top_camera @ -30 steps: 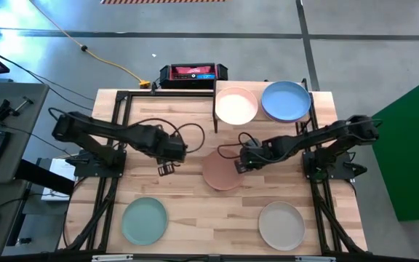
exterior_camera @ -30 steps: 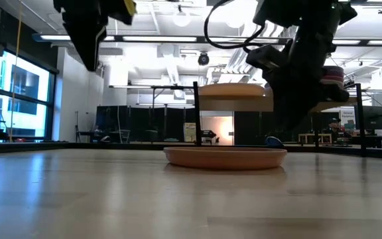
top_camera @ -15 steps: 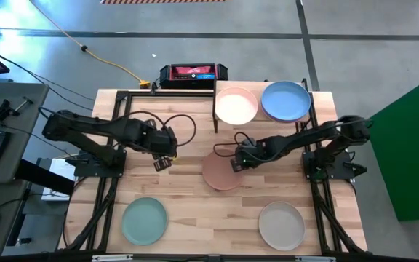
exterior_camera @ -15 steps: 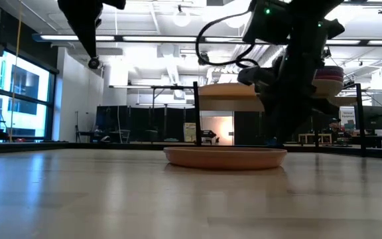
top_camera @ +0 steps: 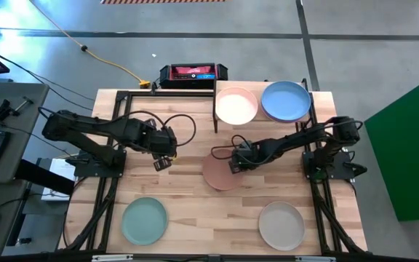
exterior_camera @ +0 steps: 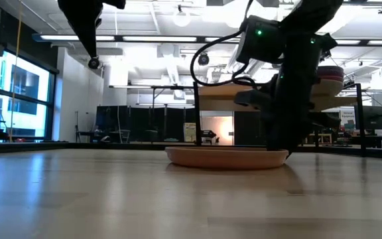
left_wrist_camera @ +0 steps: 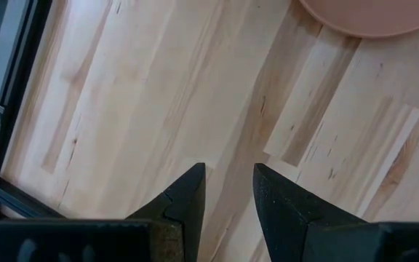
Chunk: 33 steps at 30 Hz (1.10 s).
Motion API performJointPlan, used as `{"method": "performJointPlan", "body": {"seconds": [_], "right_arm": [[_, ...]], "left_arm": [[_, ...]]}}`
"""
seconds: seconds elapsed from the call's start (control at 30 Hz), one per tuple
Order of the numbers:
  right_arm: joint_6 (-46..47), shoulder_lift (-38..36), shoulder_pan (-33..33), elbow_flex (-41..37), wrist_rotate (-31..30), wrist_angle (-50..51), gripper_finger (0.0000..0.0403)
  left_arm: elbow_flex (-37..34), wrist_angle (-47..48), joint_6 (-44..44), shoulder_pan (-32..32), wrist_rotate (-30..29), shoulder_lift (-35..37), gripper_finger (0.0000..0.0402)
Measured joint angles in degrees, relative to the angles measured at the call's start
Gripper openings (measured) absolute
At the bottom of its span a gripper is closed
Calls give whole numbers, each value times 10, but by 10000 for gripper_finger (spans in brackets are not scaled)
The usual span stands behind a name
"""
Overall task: Place and stack plates onto a shelf
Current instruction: Stack the brown plate on top of the light orange plate on the shelf
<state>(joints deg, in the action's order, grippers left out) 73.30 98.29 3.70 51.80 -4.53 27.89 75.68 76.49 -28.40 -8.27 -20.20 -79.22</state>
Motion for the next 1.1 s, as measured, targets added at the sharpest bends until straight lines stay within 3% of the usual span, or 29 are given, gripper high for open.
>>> {"method": "performJointPlan", "body": {"seconds": [0.13, 0.3, 0.53, 0.67, 0.93, 1.1], "right_arm": [[13, 0, 0, 0, 4, -4, 69], [33, -3, 0, 0, 11, -5, 8], [42, 0, 4, 19, 46, 9, 3], [17, -1, 8, 76, 45, 58, 1], [-18, -1, 9, 222, -1, 266, 0], [-43, -6, 9, 292, -18, 308, 0]], "left_arm": [[0, 0, 1, 0, 0, 0, 103], [0, 0, 11, 0, -2, 0, 103], [0, 0, 27, 0, -2, 0, 103], [0, 0, 39, 0, -2, 0, 103], [0, 0, 67, 0, -2, 0, 103], [0, 0, 77, 0, -2, 0, 103]]}}
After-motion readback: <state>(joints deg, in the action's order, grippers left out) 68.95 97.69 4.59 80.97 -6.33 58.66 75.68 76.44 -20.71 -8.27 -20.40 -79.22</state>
